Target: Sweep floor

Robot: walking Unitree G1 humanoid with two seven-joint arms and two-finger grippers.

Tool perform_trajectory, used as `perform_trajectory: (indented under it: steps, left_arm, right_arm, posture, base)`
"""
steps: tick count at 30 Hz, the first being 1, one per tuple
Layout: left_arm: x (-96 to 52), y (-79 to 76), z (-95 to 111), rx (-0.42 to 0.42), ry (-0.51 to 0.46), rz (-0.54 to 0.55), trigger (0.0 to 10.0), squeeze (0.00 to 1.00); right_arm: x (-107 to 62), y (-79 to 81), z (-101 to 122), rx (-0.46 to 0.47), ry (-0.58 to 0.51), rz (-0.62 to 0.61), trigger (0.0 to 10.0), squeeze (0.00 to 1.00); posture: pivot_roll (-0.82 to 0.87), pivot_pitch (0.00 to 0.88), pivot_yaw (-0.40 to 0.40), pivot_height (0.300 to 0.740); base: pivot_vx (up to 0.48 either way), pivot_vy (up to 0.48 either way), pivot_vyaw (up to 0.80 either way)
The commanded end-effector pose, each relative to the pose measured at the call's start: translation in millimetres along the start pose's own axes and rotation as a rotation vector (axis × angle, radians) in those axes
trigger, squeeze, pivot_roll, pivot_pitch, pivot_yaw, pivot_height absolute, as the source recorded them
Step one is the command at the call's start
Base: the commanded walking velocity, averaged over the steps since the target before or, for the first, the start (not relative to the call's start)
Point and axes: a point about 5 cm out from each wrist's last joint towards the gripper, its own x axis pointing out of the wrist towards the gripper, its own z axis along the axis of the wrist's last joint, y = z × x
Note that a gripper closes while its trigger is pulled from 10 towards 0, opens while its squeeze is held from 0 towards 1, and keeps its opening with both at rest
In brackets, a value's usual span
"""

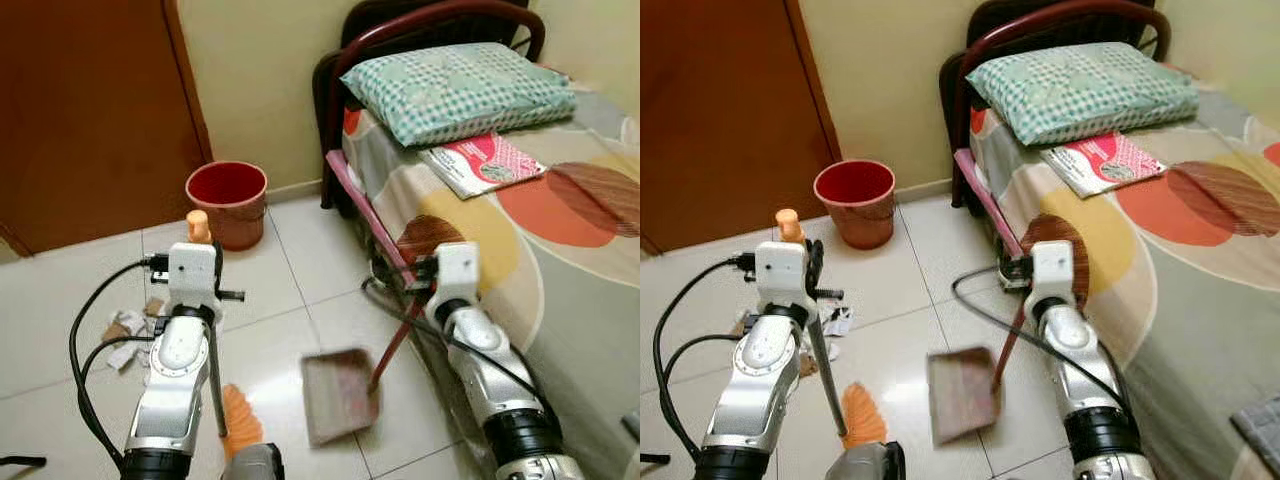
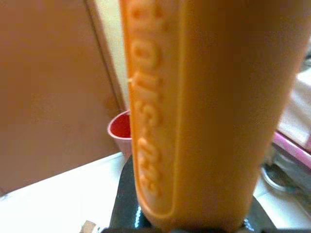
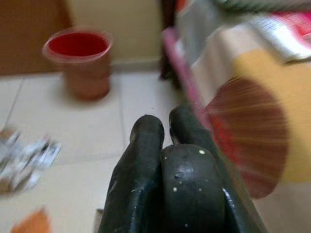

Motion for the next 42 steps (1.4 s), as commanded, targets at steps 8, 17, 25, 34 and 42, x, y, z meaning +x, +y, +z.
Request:
perform_trajectory:
  steps: [8,17,25,34,42]
  left_arm:
    - [-17.6,2.7,-1.8,0.008,-0.018,0.041,10.0,0.00]
    - [-14.7,8.8,13.1,0.024,-0.096,0.082,10.0,0.00]
    - [-4.9,9.0,25.8,0.006,-0.154,0.101,10.0,0.00]
    - [-2.6,1.0,30.0,0.012,-0.163,0.064,10.0,0.00]
    - [5.7,-7.2,53.7,-0.001,-0.238,0.028,10.0,0.00]
  right_arm:
    - [-9.0,-5.2,9.9,-0.119,-0.061,-0.072,10.0,0.00]
    - [-23.4,-17.5,26.2,0.102,-0.188,-0.210,10.0,0.00]
    - [-11.6,-18.1,45.8,0.103,-0.245,-0.214,10.0,0.00]
    - [-7.9,-6.6,53.6,0.053,-0.277,-0.171,10.0,0.00]
    - [-6.3,-7.7,60.1,0.010,-0.293,-0.181,10.0,0.00]
  posture:
    - [0.01,0.016,-0.034,0.740]
    - [0.00,0.057,-0.036,0.740]
    - [-0.01,0.071,-0.017,0.740]
    - [-0.01,0.081,-0.017,0.740]
    - [0.00,0.094,-0.024,0.740]
  base:
    - [0.000,0.000,0.00]
    - [0.000,0.000,0.07]
    - [0.000,0.000,0.80]
    - [0.000,0.000,0.80]
    - [0.000,0.000,0.80]
